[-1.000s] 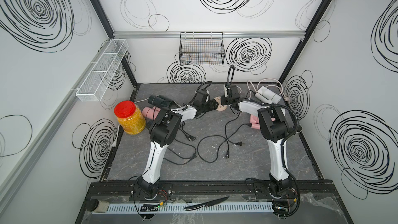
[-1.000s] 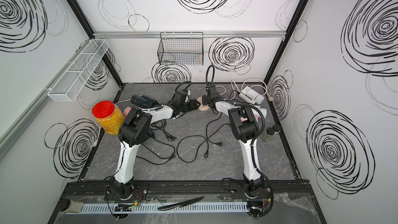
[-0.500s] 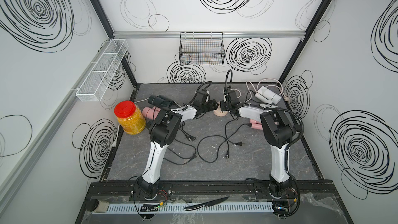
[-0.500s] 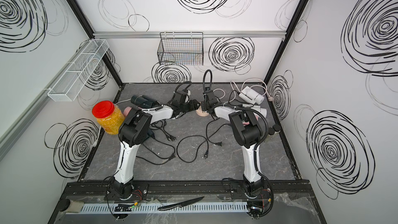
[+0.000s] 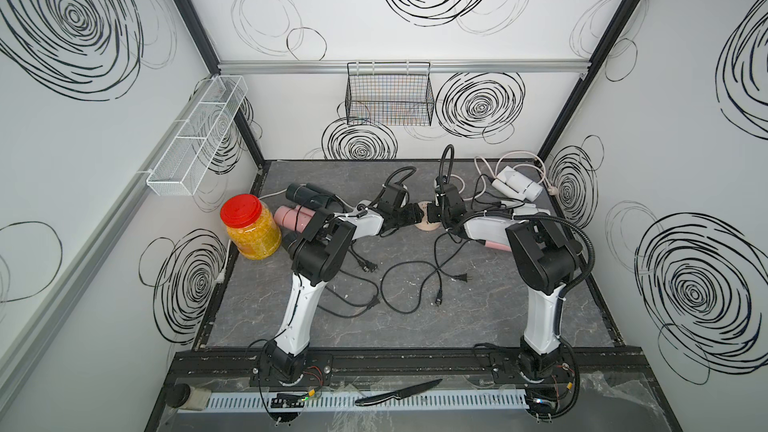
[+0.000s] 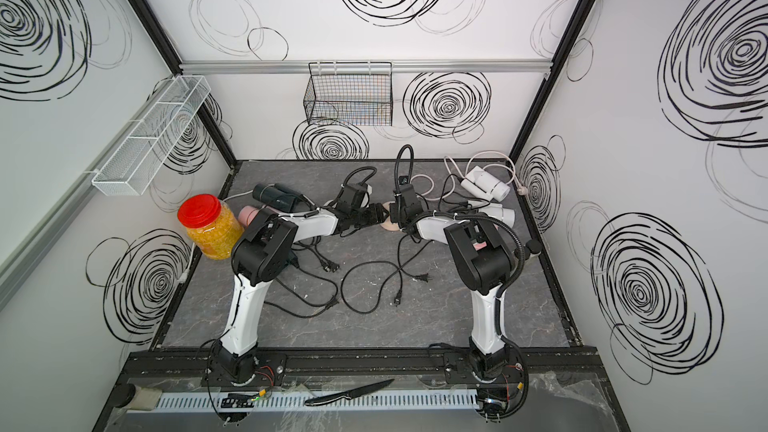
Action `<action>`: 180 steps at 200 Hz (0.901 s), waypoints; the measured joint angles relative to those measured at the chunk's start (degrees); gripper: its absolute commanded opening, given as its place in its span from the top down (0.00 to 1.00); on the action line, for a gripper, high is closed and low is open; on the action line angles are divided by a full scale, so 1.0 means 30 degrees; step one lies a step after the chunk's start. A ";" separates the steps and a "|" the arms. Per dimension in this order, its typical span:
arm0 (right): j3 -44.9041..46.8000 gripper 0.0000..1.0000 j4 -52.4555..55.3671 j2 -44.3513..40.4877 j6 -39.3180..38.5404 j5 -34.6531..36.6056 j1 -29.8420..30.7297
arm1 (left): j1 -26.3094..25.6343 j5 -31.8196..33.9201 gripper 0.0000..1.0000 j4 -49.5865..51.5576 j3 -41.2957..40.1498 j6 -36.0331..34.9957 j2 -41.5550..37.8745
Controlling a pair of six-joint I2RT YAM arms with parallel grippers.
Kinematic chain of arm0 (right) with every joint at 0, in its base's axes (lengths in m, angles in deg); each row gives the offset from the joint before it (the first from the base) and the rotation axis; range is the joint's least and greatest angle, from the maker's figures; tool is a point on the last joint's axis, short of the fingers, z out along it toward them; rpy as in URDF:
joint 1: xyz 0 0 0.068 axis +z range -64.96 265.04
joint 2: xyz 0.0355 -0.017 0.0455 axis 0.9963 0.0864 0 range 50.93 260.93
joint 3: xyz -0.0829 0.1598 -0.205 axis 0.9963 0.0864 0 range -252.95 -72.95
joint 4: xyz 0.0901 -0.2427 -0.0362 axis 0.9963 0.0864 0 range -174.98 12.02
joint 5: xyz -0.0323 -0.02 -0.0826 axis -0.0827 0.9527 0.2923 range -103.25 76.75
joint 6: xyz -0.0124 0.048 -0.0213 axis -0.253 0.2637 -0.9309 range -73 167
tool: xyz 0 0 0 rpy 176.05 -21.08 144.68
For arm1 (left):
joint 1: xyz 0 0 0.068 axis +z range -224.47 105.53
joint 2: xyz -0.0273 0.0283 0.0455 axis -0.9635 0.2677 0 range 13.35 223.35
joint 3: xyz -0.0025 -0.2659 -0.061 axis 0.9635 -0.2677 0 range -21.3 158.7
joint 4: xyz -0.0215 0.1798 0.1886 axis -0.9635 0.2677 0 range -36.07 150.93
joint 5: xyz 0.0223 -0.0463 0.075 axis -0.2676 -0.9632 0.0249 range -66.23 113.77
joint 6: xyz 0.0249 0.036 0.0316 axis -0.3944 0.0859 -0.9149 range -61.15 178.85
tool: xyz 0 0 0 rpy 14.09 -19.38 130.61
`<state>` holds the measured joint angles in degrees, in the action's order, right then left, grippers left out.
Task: Charge the blow dryers
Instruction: Insert the plug into the socket.
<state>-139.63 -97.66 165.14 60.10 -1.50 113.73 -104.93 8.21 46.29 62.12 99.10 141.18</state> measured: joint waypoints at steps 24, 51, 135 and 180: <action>0.0342 0.89 -0.0444 -0.0029 0.0000 0.0015 0.0000 | -0.0007 0.0117 0.40 0.0095 0.0000 -0.0051 -0.0007; 0.0430 0.89 -0.0590 -0.0029 -0.0036 0.0182 0.0058 | -0.0007 0.0226 0.40 0.0393 0.0131 -0.0124 -0.0007; 0.1515 0.89 -0.1632 -0.0532 0.0852 -0.1464 -0.0576 | -0.0066 0.0379 0.41 0.0714 0.0240 -0.0335 -0.0007; 0.1071 0.89 -0.1042 -0.0350 0.0364 0.0270 0.0095 | -0.0087 0.0503 0.41 0.0954 0.0357 -0.0423 -0.0007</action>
<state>-136.41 -100.79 164.09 61.19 -0.69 114.01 -105.19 9.72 49.15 63.19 97.83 141.16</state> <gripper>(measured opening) 0.148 0.590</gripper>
